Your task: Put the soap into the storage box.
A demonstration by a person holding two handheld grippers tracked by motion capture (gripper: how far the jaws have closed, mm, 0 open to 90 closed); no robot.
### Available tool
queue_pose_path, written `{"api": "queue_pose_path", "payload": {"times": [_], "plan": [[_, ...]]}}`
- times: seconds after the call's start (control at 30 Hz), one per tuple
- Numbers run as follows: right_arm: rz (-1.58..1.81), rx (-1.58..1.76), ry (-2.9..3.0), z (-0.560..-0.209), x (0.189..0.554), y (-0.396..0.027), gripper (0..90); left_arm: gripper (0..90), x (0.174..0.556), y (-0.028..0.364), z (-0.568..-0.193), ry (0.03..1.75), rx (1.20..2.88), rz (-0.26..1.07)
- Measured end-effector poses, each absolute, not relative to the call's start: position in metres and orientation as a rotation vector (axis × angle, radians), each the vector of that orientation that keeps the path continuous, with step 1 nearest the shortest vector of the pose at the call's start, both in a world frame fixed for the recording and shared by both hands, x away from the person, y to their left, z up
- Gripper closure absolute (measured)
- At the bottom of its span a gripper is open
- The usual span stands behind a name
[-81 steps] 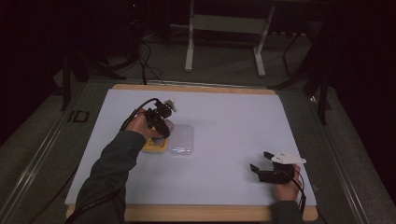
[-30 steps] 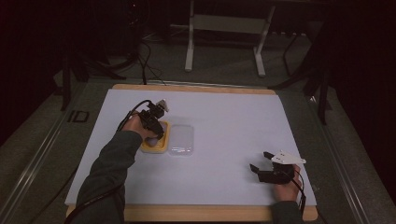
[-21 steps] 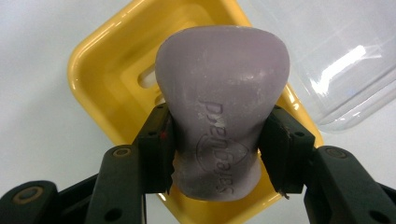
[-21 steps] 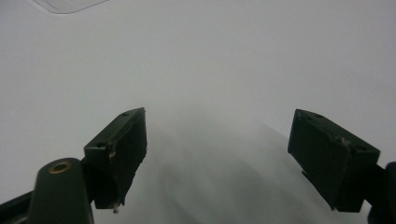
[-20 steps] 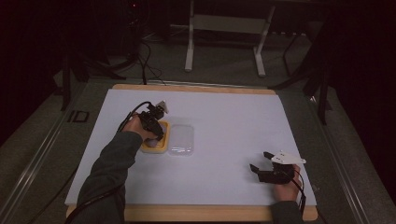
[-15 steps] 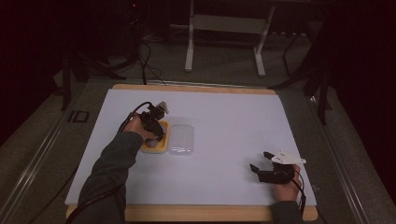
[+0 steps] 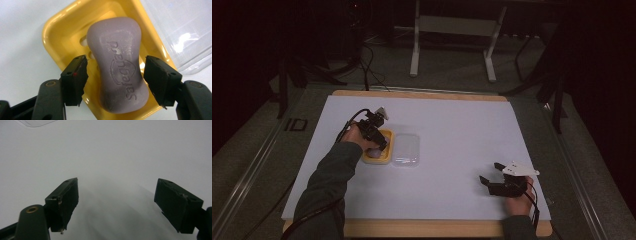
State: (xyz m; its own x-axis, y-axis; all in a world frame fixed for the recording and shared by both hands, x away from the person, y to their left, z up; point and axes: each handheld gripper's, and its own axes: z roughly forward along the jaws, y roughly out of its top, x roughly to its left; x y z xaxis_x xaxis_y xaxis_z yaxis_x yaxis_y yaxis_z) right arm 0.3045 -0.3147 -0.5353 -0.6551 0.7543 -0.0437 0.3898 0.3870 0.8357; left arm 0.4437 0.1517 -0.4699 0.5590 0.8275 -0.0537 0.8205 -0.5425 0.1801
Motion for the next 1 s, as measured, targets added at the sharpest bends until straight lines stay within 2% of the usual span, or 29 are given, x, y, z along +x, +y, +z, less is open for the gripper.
{"api": "queue_pose_path", "payload": {"times": [0.33,1.0], "plan": [[1.174,0.982,2.233,-0.535,0.304,-0.314,19.2,35.1,0.438,0.15,-0.458,1.33,2.609,0.145],[1.171,0.98,2.236,-0.535,0.304,-0.314,19.1,35.2,0.423,0.142,-0.436,1.201,2.565,0.225]]}}
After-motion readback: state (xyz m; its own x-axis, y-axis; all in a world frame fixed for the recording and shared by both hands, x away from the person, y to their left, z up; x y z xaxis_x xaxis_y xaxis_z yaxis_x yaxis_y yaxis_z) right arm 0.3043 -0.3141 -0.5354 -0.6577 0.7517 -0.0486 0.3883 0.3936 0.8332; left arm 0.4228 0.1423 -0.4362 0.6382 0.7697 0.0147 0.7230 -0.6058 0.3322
